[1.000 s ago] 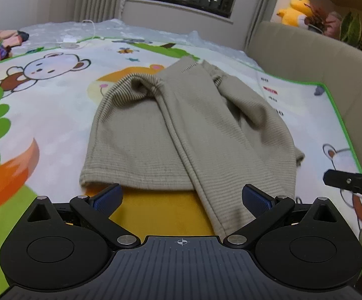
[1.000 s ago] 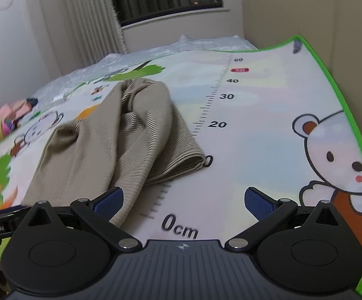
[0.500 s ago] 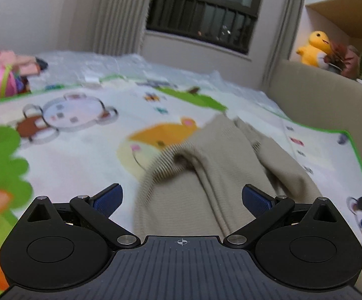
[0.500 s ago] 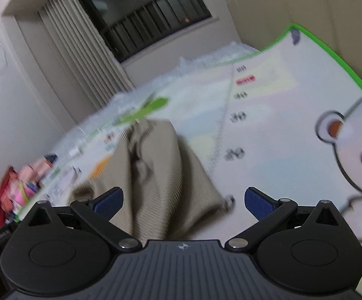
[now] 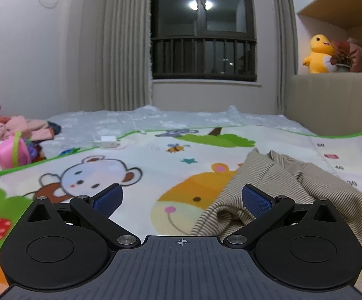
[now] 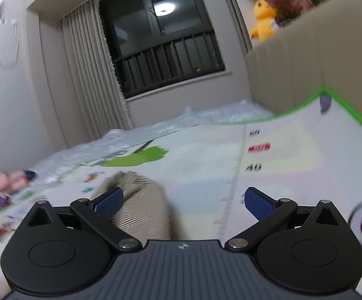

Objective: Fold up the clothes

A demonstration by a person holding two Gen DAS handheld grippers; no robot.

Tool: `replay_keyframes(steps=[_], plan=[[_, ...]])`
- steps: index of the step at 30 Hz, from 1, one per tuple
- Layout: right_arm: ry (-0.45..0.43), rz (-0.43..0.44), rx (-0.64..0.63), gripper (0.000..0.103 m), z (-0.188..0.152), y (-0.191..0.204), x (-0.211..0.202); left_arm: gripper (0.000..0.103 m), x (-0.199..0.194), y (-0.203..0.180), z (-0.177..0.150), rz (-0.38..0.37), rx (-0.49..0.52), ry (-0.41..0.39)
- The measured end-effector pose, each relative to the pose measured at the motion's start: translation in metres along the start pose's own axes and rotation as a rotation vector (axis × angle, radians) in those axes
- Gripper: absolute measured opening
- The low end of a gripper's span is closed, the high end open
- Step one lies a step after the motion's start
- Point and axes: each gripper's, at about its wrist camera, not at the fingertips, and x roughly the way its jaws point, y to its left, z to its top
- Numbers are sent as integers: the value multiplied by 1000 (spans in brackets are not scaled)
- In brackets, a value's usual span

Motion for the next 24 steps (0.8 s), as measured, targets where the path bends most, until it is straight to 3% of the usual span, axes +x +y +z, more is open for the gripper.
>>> replay_keyframes(steps=[6,10,12,19,24], plan=[[130,23,-89,103,-26,14,43,103,32,-25,-18,-15,69,40],[151,74,-215,103,-35,33,44,103,40,-36,-27,-13,104,73],[161,44,-264,103,-38,39,48,103,44,-38,-29,10,108,98],[212,65,-241,103,-41,29,45,103,46,-33,-36,-17,73,204],[267,79,-242,103,-59,25,7,103,13,-43,-48,-108,69,250]])
